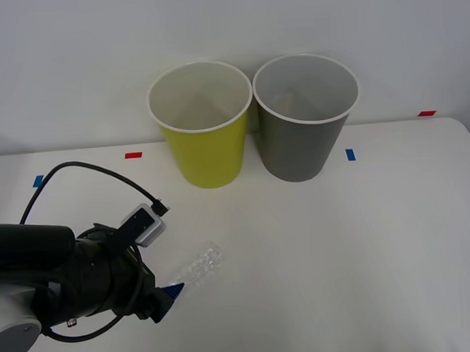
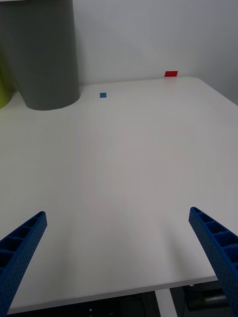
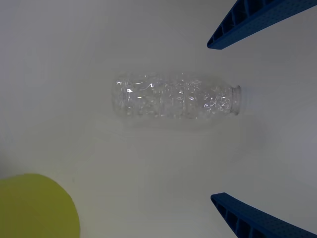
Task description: Put cans in the gray bin and PET bottles in the light green bin.
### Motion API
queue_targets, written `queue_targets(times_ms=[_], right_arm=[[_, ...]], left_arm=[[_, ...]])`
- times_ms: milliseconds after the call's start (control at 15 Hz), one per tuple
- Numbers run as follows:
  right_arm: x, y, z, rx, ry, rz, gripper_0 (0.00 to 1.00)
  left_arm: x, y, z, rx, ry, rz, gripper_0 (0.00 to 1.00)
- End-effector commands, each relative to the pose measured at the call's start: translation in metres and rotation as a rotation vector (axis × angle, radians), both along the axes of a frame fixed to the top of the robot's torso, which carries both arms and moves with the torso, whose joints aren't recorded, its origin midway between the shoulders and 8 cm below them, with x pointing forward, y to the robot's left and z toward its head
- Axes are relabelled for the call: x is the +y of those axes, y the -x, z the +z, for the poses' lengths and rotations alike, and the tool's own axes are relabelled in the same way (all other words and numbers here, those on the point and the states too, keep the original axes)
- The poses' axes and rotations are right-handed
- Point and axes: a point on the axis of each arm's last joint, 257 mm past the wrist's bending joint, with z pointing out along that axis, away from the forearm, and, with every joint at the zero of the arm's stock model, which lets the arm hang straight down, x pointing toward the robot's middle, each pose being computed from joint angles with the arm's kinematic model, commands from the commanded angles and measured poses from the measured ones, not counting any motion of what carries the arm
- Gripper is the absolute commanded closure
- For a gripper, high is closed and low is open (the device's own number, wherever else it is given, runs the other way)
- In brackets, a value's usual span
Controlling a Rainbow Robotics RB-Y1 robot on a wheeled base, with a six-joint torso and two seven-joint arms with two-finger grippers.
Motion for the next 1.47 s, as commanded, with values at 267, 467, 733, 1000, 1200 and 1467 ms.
queue_targets(times_ms=[267, 467, 733, 1000, 1200, 1467], right_arm=[[0.000, 0.000, 0.000, 0.000, 0.000, 0.000, 0.00], [0.000, 0.000, 0.000, 0.000, 0.000, 0.000, 0.00], [0.000, 0.000, 0.000, 0.000, 0.000, 0.000, 0.00], [0.000, 0.000, 0.000, 0.000, 0.000, 0.000, 0.00], [0.000, 0.000, 0.000, 0.000, 0.000, 0.000, 0.00], [0.000, 0.000, 0.000, 0.000, 0.000, 0.000, 0.00]], left_arm=[[-0.029, -0.005, -0.006, 0.001, 0.015, -0.016, 0.00], [-0.046, -0.004, -0.011, -0.017, 0.016, -0.018, 0.00], [-0.054, -0.012, -0.021, -0.020, -0.021, -0.022, 0.00], [-0.052, -0.015, -0.028, 0.037, -0.076, -0.005, 0.00], [-0.063, -0.023, -0.034, 0.062, -0.067, -0.004, 0.00], [-0.068, -0.020, -0.036, 0.087, -0.085, -0.013, 0.00]])
